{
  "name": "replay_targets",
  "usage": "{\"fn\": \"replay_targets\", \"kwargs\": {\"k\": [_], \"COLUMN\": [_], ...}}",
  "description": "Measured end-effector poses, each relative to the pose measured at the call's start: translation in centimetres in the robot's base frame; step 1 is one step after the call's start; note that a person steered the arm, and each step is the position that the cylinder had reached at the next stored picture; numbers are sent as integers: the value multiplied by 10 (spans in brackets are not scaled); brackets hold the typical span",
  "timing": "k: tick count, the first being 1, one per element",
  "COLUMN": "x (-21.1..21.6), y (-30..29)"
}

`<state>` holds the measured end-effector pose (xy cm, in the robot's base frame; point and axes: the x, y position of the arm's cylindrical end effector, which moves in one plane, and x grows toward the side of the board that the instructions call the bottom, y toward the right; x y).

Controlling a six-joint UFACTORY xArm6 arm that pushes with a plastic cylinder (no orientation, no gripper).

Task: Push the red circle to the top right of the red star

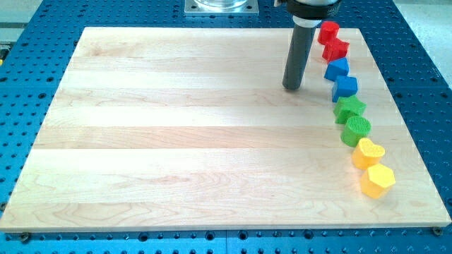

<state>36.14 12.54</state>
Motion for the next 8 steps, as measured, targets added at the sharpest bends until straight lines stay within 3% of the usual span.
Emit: {"fn": "replay_targets", "kwargs": {"k": [4, 6, 8], "x": [-2, -69, -168], "y": [0, 7, 11]}}
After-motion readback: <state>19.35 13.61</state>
